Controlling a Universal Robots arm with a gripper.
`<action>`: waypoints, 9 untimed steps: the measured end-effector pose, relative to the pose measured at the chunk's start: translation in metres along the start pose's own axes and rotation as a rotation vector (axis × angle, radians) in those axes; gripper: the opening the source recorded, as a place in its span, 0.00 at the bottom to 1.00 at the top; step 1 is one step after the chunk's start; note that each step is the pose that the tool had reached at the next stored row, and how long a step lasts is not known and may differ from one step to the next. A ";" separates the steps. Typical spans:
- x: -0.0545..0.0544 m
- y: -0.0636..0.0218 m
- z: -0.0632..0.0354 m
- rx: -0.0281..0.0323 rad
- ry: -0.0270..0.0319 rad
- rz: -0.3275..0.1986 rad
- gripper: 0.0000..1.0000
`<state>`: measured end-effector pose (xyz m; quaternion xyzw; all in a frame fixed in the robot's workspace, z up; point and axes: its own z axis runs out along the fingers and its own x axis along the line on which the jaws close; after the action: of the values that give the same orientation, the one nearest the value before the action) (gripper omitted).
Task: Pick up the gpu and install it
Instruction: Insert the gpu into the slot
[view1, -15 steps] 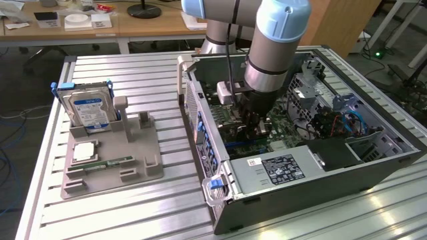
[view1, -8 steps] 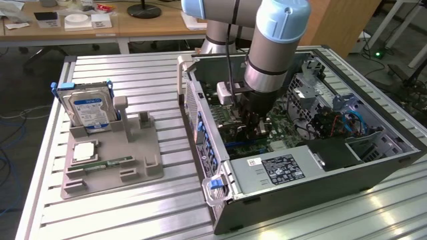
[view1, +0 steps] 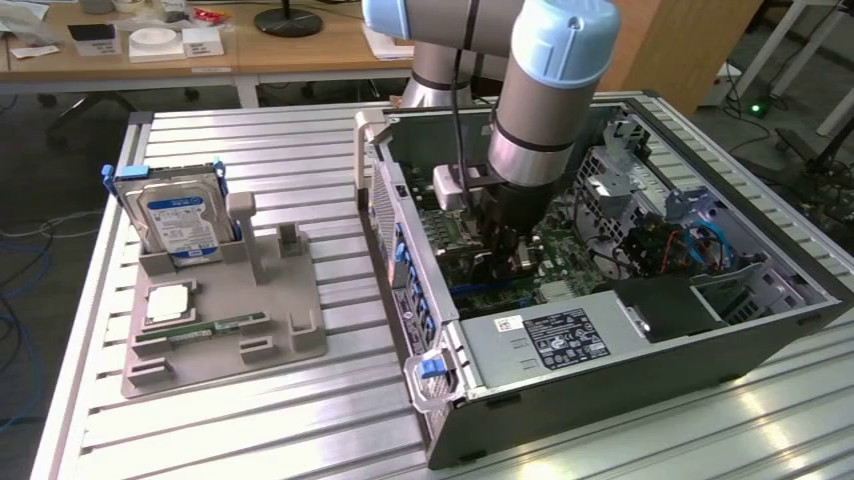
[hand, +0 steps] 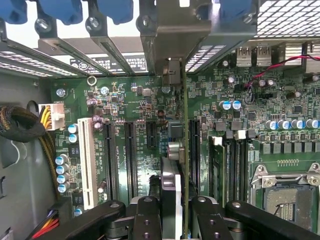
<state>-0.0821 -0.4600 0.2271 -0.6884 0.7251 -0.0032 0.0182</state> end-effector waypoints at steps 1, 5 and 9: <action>0.000 0.0000 0.0001 -0.0001 0.0001 0.000 0.28; 0.000 0.0000 0.0003 -0.0001 0.0000 0.000 0.28; 0.000 0.0000 0.0003 0.0000 0.0000 0.000 0.28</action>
<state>-0.0821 -0.4600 0.2268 -0.6884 0.7251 -0.0032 0.0182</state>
